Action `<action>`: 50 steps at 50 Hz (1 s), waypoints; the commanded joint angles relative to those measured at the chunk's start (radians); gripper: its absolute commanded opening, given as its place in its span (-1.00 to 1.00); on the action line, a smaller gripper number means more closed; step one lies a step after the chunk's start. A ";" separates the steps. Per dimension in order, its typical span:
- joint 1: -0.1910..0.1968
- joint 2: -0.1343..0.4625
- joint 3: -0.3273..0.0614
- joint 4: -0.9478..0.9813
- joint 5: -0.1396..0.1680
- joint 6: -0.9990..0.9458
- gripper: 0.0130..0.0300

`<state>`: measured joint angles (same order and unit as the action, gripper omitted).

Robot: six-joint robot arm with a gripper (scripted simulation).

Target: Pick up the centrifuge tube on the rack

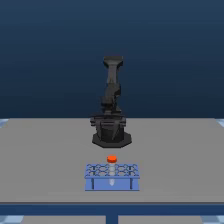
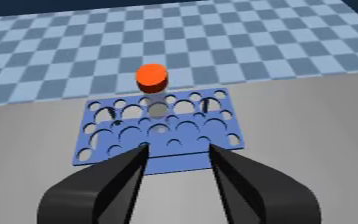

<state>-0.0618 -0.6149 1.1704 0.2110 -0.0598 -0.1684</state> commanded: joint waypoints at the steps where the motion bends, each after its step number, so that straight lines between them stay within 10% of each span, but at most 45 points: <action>1: 0.009 0.026 -0.018 0.006 -0.016 -0.012 1.00; 50: 0.060 0.392 -0.343 -0.181 -0.024 0.142 1.00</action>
<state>-0.0047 -0.2302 0.8372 0.0399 -0.0898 -0.0414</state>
